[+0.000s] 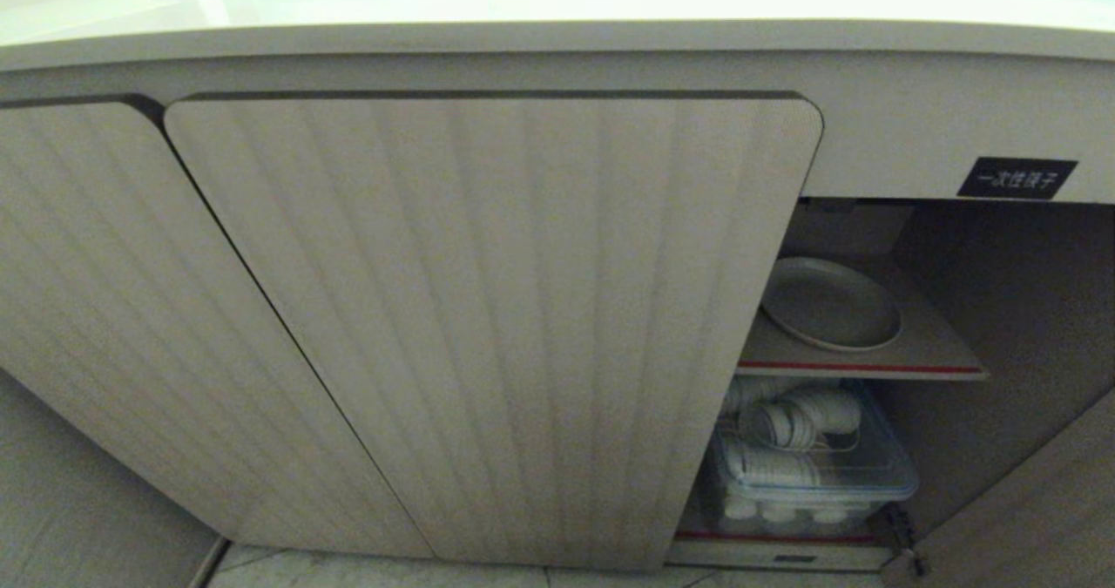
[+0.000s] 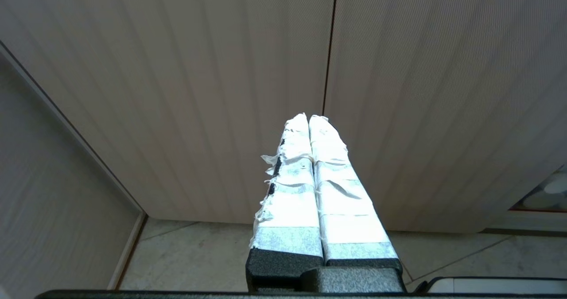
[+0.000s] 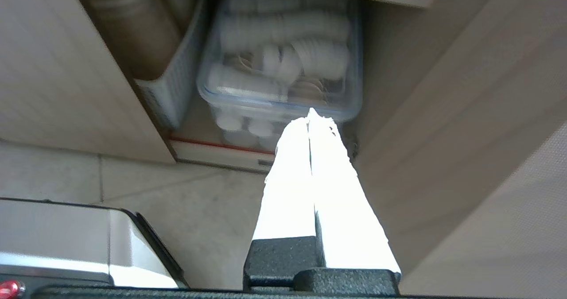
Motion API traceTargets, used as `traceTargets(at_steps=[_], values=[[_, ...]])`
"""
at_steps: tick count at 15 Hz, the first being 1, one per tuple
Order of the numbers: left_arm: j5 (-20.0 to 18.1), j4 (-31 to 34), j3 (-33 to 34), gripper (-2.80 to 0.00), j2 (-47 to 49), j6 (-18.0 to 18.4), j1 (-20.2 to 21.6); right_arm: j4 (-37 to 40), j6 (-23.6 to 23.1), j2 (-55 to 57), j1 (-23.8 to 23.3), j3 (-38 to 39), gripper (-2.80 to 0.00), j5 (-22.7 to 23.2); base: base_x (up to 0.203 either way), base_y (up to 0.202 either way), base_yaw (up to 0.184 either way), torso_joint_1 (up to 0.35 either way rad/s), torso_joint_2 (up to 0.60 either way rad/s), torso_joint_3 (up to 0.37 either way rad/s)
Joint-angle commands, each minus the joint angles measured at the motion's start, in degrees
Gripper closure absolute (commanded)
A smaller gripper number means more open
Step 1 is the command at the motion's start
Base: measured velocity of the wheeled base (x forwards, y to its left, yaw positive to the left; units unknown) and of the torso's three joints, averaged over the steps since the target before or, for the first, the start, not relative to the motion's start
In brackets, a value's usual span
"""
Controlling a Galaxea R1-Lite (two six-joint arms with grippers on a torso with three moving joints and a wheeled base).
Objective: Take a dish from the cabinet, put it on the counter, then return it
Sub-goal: Close the cabinet door
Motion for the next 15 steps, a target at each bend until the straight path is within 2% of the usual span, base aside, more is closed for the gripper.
traceTargets(at_steps=[1, 3, 7, 15], values=[[0.0, 0.0, 0.0, 0.0, 0.0, 0.0, 0.0, 1.0, 0.0, -5.2, -0.9, 0.0, 0.0, 1.3, 0.0, 0.0, 0.0, 0.0, 0.0, 0.0], [0.0, 0.0, 0.0, 0.0, 0.0, 0.0, 0.0, 4.9, 0.2, -10.2, -2.4, -0.4, 0.0, 4.0, 0.0, 0.0, 0.0, 0.0, 0.0, 0.0], [0.0, 0.0, 0.0, 0.0, 0.0, 0.0, 0.0, 4.4, 1.5, -16.7, -2.5, -0.2, 0.0, 4.6, 0.0, 0.0, 0.0, 0.0, 0.0, 0.0], [0.0, 0.0, 0.0, 0.0, 0.0, 0.0, 0.0, 4.1, 2.5, -16.7, -2.5, -0.1, 0.0, 4.6, 0.0, 0.0, 0.0, 0.0, 0.0, 0.0]])
